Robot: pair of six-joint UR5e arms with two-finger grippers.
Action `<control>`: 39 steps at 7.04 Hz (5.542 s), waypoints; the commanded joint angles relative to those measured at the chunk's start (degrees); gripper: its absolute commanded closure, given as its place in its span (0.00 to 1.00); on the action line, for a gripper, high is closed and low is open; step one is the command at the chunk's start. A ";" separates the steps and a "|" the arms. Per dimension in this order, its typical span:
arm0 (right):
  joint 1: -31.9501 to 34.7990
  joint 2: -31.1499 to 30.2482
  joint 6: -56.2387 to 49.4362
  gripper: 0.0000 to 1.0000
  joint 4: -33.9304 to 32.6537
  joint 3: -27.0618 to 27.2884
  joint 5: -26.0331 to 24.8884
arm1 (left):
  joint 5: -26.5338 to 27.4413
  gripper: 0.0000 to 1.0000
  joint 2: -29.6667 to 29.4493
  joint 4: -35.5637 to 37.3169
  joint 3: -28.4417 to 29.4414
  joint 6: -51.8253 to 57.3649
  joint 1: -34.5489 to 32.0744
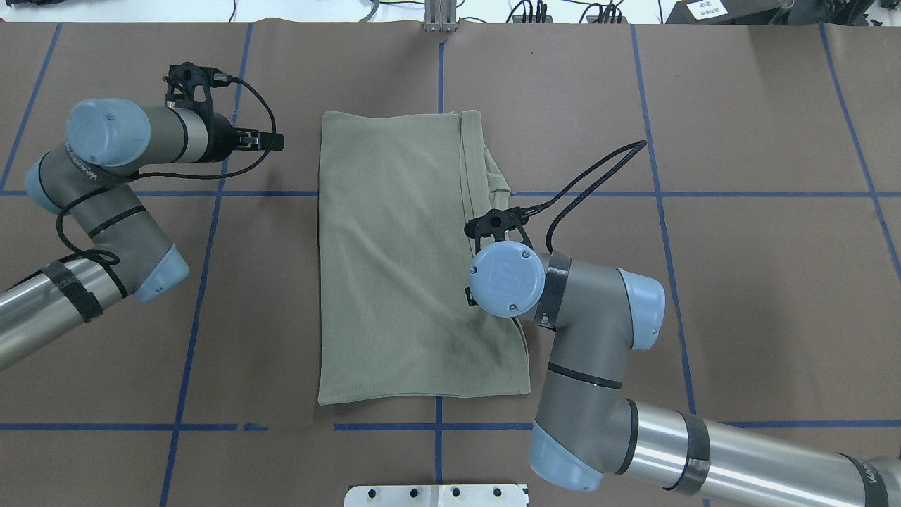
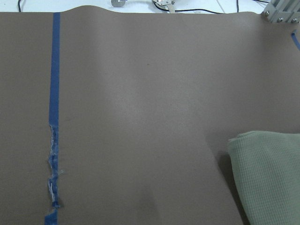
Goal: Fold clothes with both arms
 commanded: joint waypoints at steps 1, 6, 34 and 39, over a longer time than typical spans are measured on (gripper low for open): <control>3.14 -1.58 -2.63 0.00 -0.13 -1.82 0.05 | 0.00 0.00 0.00 -0.09 0.02 0.00 0.00; 7.65 2.08 -1.96 0.00 2.59 -2.17 3.47 | 0.00 0.00 0.35 -0.09 -0.33 -0.17 0.26; 6.13 6.41 -5.88 0.00 -0.19 -9.56 2.16 | 0.00 0.00 0.44 -0.09 0.02 -0.09 0.62; 12.29 3.22 -11.09 0.00 -1.45 -7.89 4.25 | 0.00 0.00 0.44 -0.09 -0.33 -0.09 0.62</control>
